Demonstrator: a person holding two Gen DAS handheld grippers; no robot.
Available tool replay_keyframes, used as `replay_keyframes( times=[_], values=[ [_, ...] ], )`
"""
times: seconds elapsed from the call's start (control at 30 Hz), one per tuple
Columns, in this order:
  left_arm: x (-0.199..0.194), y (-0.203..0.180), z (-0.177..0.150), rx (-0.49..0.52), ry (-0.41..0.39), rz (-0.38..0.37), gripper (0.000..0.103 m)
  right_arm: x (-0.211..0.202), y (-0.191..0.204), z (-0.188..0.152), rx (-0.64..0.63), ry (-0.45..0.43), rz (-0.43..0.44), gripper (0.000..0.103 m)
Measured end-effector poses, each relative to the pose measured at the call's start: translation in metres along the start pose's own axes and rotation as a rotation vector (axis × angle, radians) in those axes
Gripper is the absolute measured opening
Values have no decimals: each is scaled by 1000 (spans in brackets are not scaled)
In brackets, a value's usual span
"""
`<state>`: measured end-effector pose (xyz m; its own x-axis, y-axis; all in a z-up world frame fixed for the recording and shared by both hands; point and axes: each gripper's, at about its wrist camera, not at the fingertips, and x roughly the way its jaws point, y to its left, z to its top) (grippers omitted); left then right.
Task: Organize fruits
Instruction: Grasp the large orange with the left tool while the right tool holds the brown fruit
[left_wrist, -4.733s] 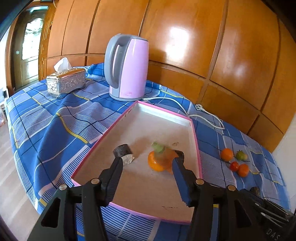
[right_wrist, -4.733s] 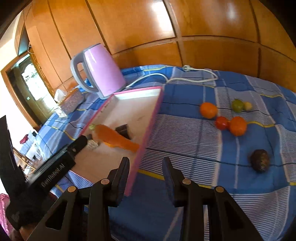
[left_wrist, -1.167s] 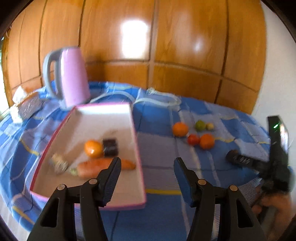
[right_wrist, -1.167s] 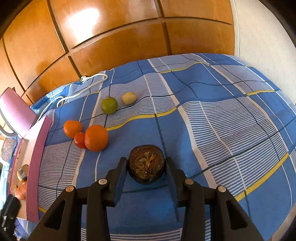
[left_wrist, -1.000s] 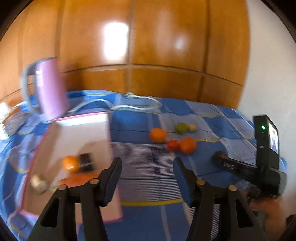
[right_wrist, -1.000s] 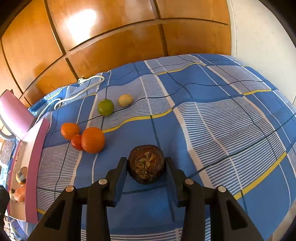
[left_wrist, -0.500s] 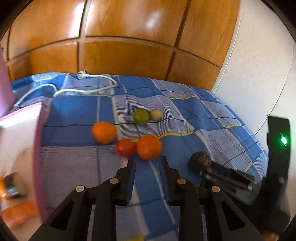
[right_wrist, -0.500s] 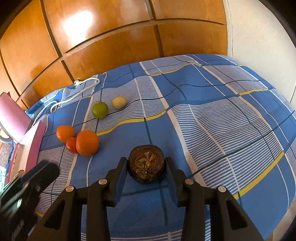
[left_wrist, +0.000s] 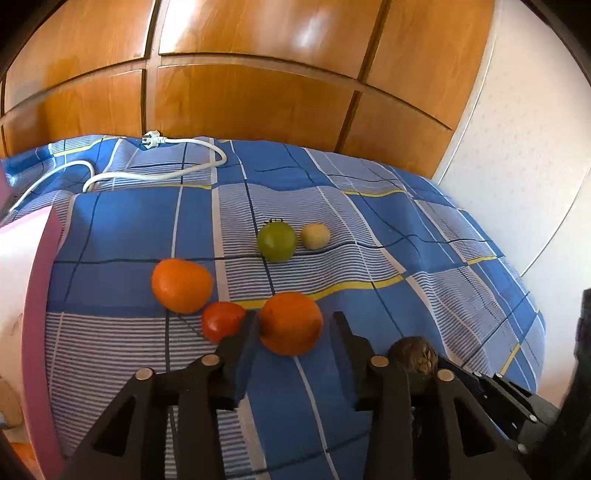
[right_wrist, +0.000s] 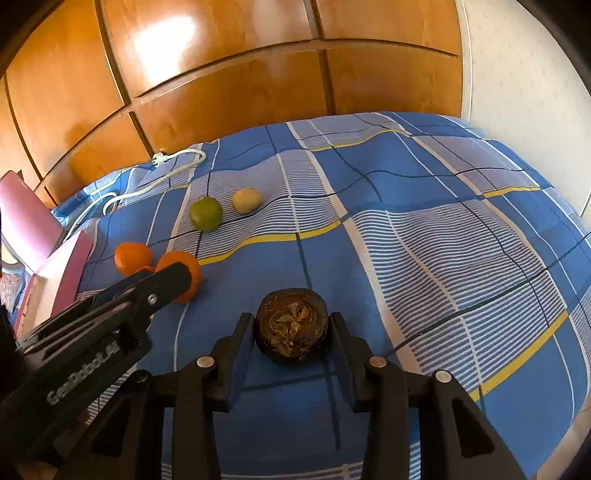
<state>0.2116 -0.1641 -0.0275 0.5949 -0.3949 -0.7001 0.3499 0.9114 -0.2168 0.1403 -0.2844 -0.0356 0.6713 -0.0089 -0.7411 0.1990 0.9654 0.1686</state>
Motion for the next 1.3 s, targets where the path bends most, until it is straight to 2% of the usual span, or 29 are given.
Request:
replay_keyframes(
  times=[0.1,0.23,0.4,0.53,0.87,0.97,1.03,1.1,1.13,1.3],
  values=[
    [7,-1,2,0,16,12,43,1,3,0,-22,1,-3,41],
    [11,-1,1,1,24,21,38,1,5,-1,-29,0,-3,41],
    [-3,-7,-5,42,-8,62,38,1,5,-1,-28,-1,-2,41],
    [-19,0,-12,12,-24,93,38,1,7,-1,-38,1,-2,41],
    [-54,15,-56,9,-38,214,38,5,9,-3,-46,14,-14,42],
    [-60,14,-70,30,-79,247,38,4,10,-5,-45,-1,-25,42],
    [-59,14,-75,38,-95,252,38,4,11,-6,-48,-5,-30,42],
    [-51,19,-79,25,-59,263,38,3,11,-5,-52,-8,-34,42],
    [-53,21,-80,17,-85,257,37,3,11,-5,-48,-9,-30,42],
    [-52,20,-81,23,-88,262,37,2,10,-4,-40,-10,-28,41]
  ],
)
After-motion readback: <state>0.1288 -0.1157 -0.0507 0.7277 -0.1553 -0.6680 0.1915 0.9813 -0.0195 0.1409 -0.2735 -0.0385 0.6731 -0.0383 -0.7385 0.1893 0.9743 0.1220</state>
